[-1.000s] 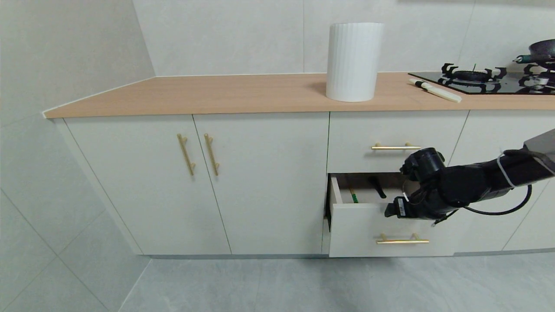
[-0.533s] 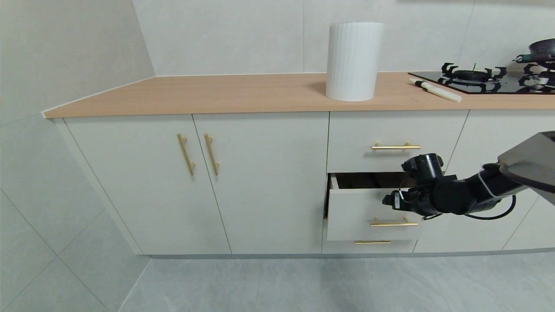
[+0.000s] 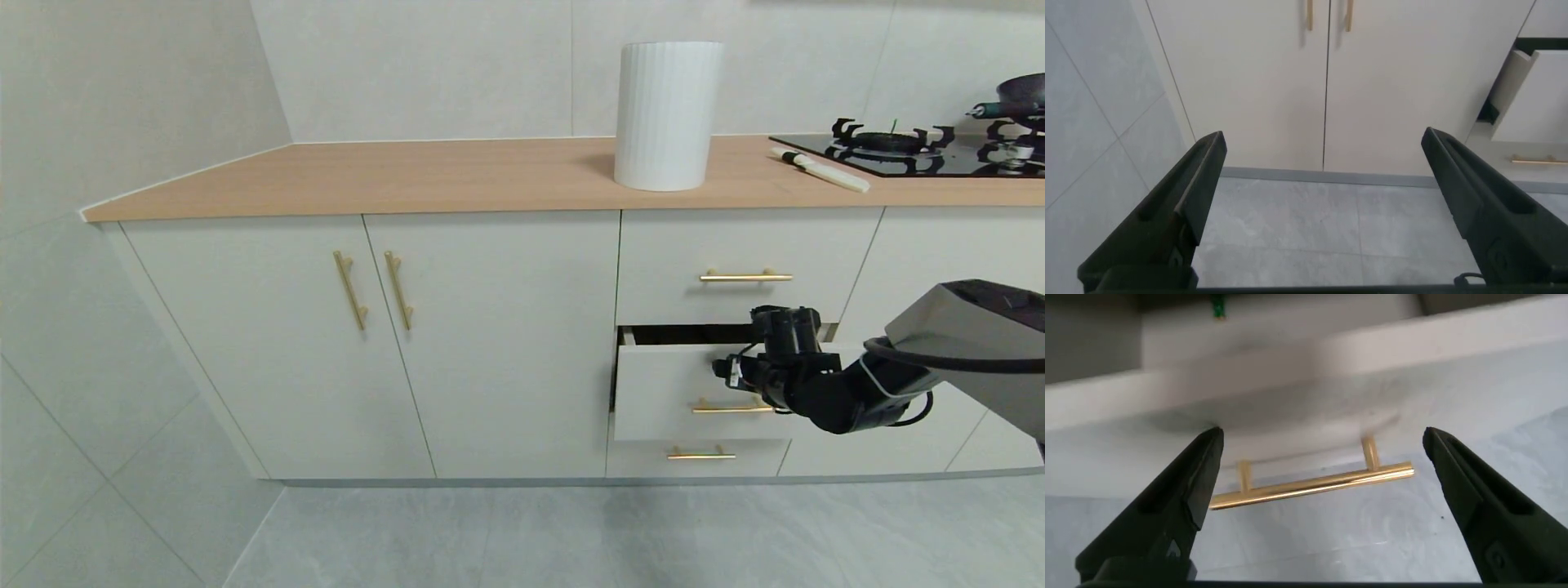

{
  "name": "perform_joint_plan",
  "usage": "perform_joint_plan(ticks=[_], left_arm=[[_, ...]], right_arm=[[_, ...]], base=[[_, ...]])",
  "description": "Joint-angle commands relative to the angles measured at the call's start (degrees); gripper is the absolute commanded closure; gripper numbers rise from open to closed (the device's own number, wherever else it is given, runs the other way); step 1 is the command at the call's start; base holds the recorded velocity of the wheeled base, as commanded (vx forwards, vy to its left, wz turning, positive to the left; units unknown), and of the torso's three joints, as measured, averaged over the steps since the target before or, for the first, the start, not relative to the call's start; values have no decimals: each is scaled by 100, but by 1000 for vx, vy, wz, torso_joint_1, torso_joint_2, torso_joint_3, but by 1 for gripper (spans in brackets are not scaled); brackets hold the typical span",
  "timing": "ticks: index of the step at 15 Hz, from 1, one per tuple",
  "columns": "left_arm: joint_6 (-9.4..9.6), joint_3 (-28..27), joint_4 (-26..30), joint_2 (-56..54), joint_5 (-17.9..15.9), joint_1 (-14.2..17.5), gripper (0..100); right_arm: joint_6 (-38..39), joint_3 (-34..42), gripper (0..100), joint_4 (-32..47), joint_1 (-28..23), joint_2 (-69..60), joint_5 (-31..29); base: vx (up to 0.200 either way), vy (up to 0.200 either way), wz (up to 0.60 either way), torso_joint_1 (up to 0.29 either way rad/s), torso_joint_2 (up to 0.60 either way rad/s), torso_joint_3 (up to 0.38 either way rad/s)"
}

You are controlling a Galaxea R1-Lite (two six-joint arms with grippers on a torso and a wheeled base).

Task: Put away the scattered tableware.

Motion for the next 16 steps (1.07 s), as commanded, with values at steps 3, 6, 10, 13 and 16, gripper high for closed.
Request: perform_joint_plan(ticks=[3,6,10,13,16], left_arm=[[-2,0,-1,0,1,-1,0],[-2,0,-1,0,1,-1,0],[-2,0,-1,0,1,7,0],[-2,0,-1,0,1,-1,0],[-2,0,-1,0,1,-1,0]], right_arm=[[309,-401,0,6,-65,321,-63],[538,-726,0,6,-118,488,-72],[793,-1060,0,41,-206,629,-81],[889,-1315,0,59,-276,796,-81],[1048,-1535,0,59,-320,954,-81]], base=[[0,0,0,0,0,0],[0,0,0,0,0,0],[0,0,0,0,0,0],[0,0,0,0,0,0],[0,0,0,0,0,0]])
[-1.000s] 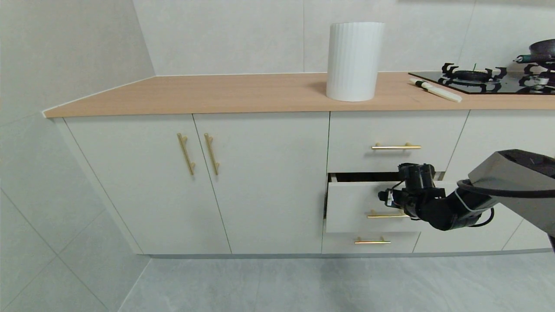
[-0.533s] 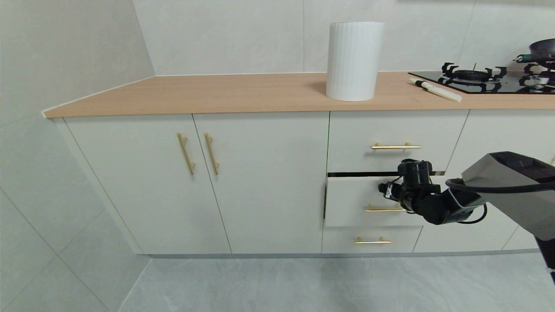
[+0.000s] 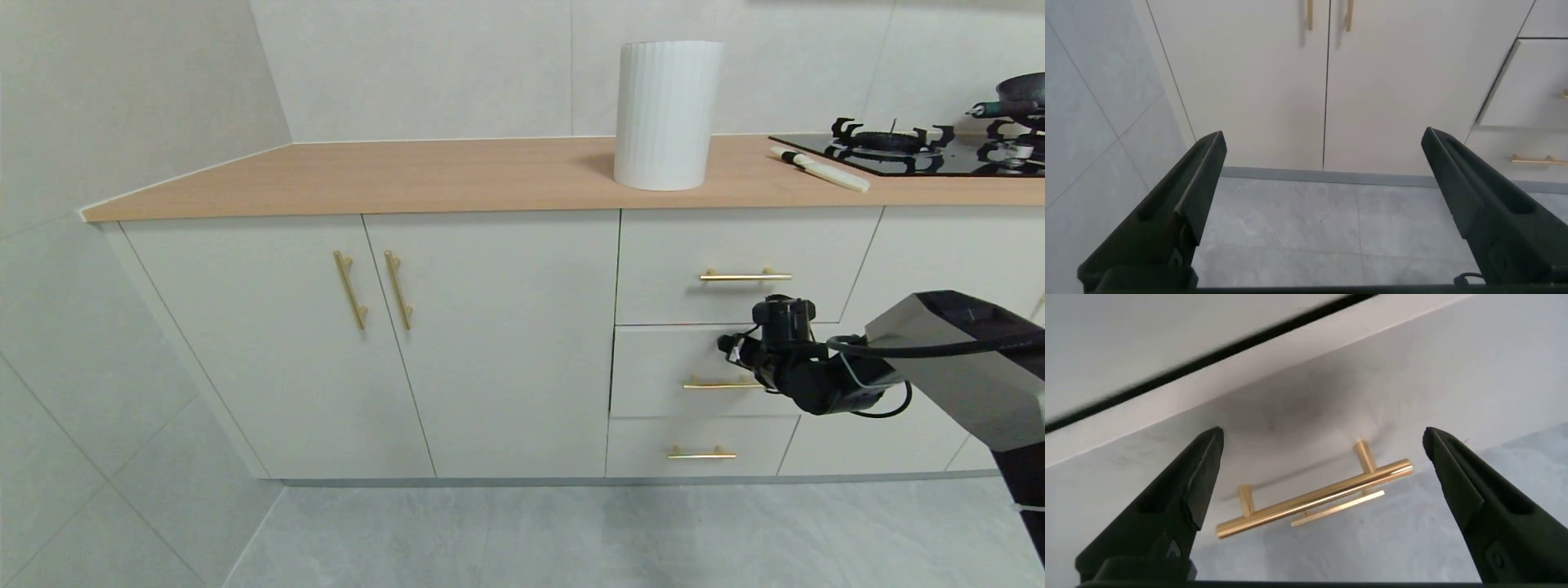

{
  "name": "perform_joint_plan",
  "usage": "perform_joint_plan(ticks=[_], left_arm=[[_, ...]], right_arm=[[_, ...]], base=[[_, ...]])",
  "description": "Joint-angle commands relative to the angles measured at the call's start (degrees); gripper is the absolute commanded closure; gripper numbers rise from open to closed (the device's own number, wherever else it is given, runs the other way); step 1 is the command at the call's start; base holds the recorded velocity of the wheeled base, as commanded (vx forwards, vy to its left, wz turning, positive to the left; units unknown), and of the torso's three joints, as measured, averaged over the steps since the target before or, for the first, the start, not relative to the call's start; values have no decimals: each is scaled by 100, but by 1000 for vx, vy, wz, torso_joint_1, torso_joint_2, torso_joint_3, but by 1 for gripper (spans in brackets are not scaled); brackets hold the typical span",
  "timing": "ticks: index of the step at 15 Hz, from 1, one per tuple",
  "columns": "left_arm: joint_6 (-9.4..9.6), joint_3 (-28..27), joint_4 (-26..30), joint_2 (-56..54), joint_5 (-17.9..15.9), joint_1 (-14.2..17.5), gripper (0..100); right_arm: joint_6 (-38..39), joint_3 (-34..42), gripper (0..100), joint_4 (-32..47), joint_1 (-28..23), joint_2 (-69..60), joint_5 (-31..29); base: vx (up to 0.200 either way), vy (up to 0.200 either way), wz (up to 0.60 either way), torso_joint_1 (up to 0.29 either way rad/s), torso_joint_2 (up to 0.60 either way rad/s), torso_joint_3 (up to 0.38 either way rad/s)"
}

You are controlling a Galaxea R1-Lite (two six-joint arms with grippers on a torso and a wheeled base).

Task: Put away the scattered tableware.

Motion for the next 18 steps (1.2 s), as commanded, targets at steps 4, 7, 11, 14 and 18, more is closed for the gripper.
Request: perform_joint_plan(ticks=[4,7,11,14,18], left_arm=[[-2,0,-1,0,4,1,0],[-2,0,-1,0,4,1,0],[-2,0,-1,0,4,1,0],[-2,0,-1,0,4,1,0],[-2,0,-1,0,4,1,0]], right_arm=[[82,-275,0,4,-82,202,-8],[108,-283,0,-31,-82,211,-8],[187,-468,0,-49,-82,317,-52],[249,-477,0,-57,-73,290,-60],[231,912,0,-40,-47,-949,-52]], base=[[0,0,0,0,0,0],[0,0,0,0,0,0],[0,0,0,0,0,0],[0,0,0,0,0,0],[0,0,0,0,0,0]])
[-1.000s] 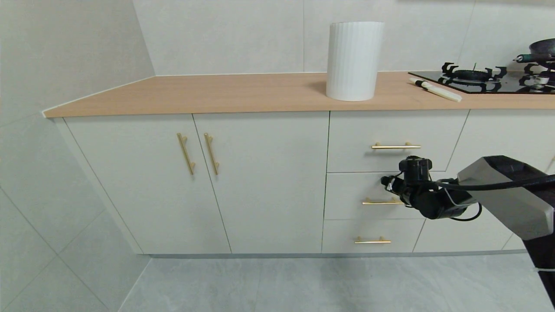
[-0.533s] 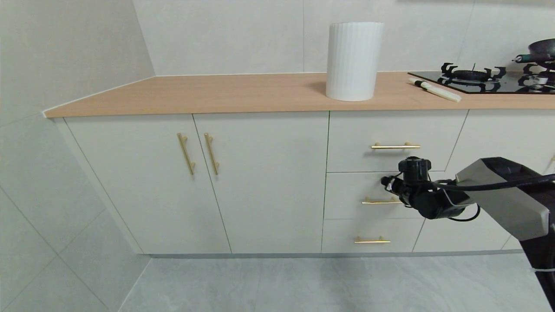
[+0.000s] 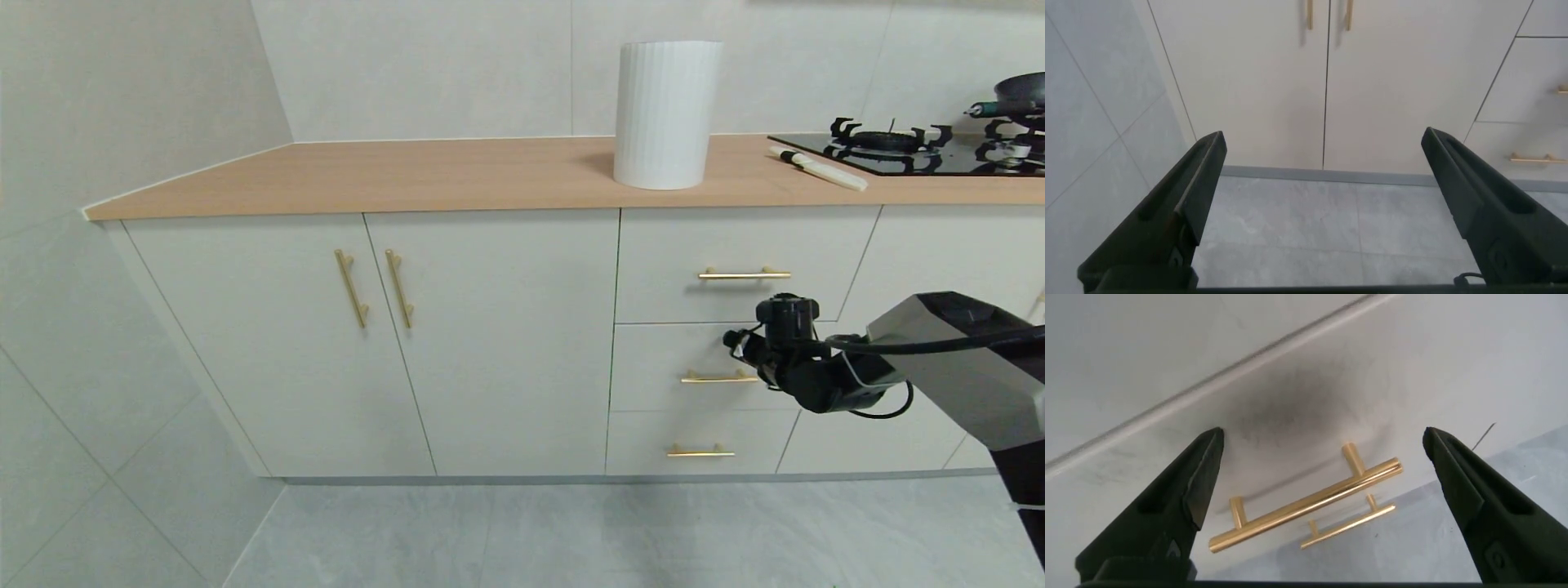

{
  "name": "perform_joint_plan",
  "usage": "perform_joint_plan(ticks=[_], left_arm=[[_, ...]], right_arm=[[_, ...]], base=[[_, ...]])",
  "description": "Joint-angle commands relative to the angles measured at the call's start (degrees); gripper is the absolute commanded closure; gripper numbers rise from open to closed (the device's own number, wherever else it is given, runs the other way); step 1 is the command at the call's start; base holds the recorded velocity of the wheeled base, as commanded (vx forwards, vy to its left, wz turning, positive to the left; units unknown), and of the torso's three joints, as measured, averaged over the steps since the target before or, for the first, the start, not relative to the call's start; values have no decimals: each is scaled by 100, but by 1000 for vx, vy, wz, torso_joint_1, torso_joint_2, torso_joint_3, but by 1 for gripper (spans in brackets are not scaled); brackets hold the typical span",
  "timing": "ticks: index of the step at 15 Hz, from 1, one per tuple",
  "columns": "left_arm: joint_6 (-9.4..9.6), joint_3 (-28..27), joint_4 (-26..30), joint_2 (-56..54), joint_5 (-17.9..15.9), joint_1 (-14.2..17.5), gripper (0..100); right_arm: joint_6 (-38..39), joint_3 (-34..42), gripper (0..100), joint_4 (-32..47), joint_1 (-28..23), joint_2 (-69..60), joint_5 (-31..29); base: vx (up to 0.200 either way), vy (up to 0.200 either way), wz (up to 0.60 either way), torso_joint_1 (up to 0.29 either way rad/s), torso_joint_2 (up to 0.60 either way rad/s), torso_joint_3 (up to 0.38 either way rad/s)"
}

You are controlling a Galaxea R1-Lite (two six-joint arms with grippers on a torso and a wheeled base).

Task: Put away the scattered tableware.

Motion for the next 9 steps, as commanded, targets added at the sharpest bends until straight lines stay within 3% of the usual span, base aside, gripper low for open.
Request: perform_joint_plan(ticks=[1,5,9], left_arm=[[-2,0,-1,0,1,-1,0],[-2,0,-1,0,1,-1,0],[-2,0,-1,0,1,-1,0]], right_arm=[[-50,1444,0,6,29,-1463,96],[-340,3352,0,-3,-76,-3757,158],[-1228,5224,0,-3,-76,-6595,87]], base=[[0,0,0,0,0,0],[0,0,0,0,0,0],[0,0,0,0,0,0]])
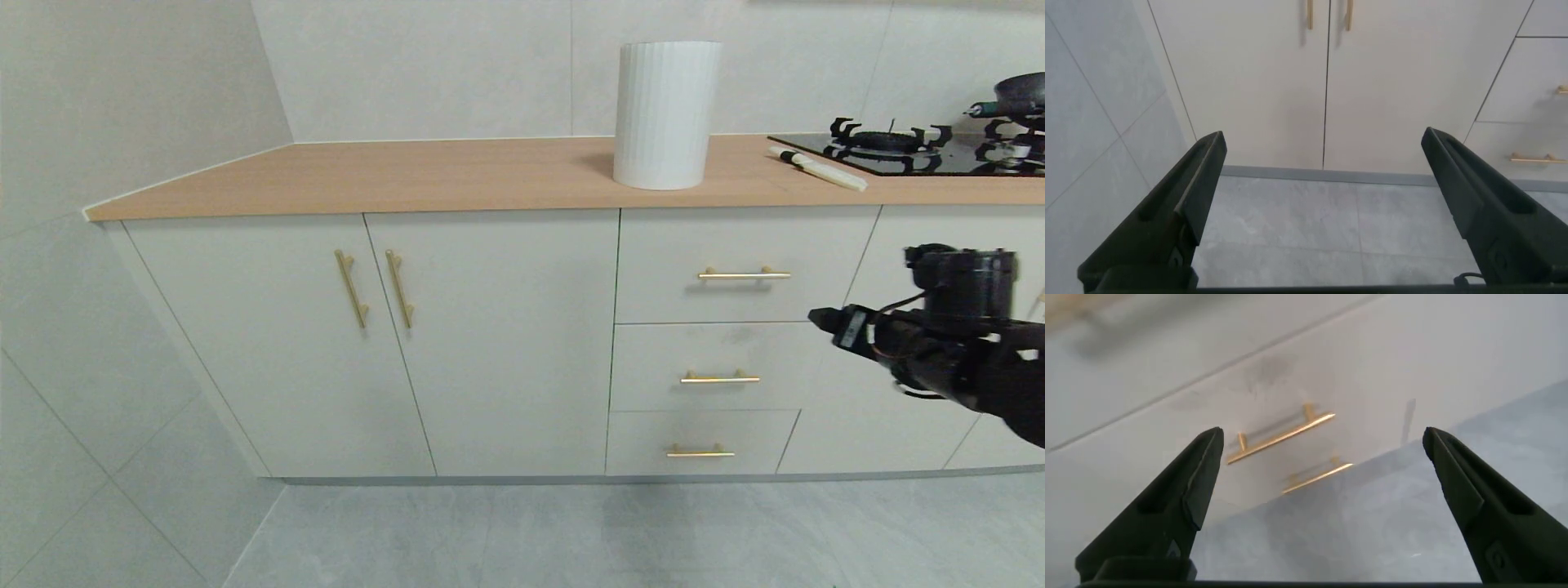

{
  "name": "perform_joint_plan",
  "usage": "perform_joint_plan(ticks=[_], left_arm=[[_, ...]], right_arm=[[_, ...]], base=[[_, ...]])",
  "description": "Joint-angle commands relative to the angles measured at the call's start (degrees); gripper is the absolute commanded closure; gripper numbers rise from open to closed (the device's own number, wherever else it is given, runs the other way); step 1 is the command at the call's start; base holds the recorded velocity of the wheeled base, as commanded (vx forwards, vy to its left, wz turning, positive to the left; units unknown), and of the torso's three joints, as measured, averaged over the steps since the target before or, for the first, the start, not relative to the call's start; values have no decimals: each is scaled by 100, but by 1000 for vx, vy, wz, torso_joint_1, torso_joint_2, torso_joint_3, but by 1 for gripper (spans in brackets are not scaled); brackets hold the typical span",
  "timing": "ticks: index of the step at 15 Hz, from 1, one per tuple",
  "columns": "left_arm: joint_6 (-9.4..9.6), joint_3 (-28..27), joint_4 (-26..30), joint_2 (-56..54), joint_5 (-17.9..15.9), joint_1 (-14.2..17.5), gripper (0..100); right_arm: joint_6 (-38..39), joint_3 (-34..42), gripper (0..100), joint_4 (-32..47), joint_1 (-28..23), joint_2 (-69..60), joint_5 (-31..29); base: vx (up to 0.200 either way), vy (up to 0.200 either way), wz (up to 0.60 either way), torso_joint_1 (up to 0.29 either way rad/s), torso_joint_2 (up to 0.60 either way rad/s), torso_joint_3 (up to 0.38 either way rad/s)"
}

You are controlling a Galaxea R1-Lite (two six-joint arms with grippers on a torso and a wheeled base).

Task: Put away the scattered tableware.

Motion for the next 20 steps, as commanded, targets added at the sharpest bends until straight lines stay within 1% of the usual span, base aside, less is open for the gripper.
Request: perform_joint_plan(ticks=[1,2,3,4,5,6,7,8,9,10,11,12,13,16,18,19,20], left_arm=[[-4,0,1,0,1,-1,0],[-4,0,1,0,1,-1,0],[-4,0,1,0,1,-1,0],[-4,0,1,0,1,-1,0],[-4,0,1,0,1,7,0],[-4,0,1,0,1,-1,0],[-4,0,1,0,1,-1,0],[-4,0,1,0,1,-1,0],[-4,0,1,0,1,-1,0],[-4,0,1,0,1,-1,0],[-4,0,1,0,1,-1,0],[-4,0,1,0,1,-1,0],[-4,0,1,0,1,-1,0],[-4,0,1,0,1,-1,0],[-4,0,1,0,1,-1,0],[-4,0,-8,0,1,-1,0],[-4,0,1,0,1,-1,0]], right_arm=[[-1065,2070,0,45,-30,-3464,-16],[-1179,2272,0,71,-30,-3886,-16],[-1364,2633,0,133,-48,-4562,-42],[-1663,2967,0,353,-285,-5248,-86],[-1795,3107,0,546,-470,-5582,-95],[-1909,3301,0,880,-751,-6232,-51],[-1926,3441,0,1372,-804,-7015,45],[-1926,3441,0,1372,-804,-7015,45],[-2049,3441,0,2611,-751,-8342,652],[-2049,3380,0,3121,-742,-8816,933],[-2058,3371,0,3429,-734,-9115,1109],[-2041,3388,0,3807,-646,-9537,1417],[-1997,3441,0,3965,-514,-9722,1592],[-1979,3722,0,4009,-610,-9977,1935],[-1953,4162,0,3780,-610,-9977,1918],[-1962,4478,0,3525,-610,-9977,1918],[-1953,4496,0,3315,-610,-9985,1935]], base=[[0,0,0,0,0,0],[0,0,0,0,0,0],[0,0,0,0,0,0],[0,0,0,0,0,0],[0,0,0,0,0,0],[0,0,0,0,0,0],[0,0,0,0,0,0],[0,0,0,0,0,0],[0,0,0,0,0,0],[0,0,0,0,0,0],[0,0,0,0,0,0],[0,0,0,0,0,0],[0,0,0,0,0,0],[0,0,0,0,0,0],[0,0,0,0,0,0],[0,0,0,0,0,0],[0,0,0,0,0,0]])
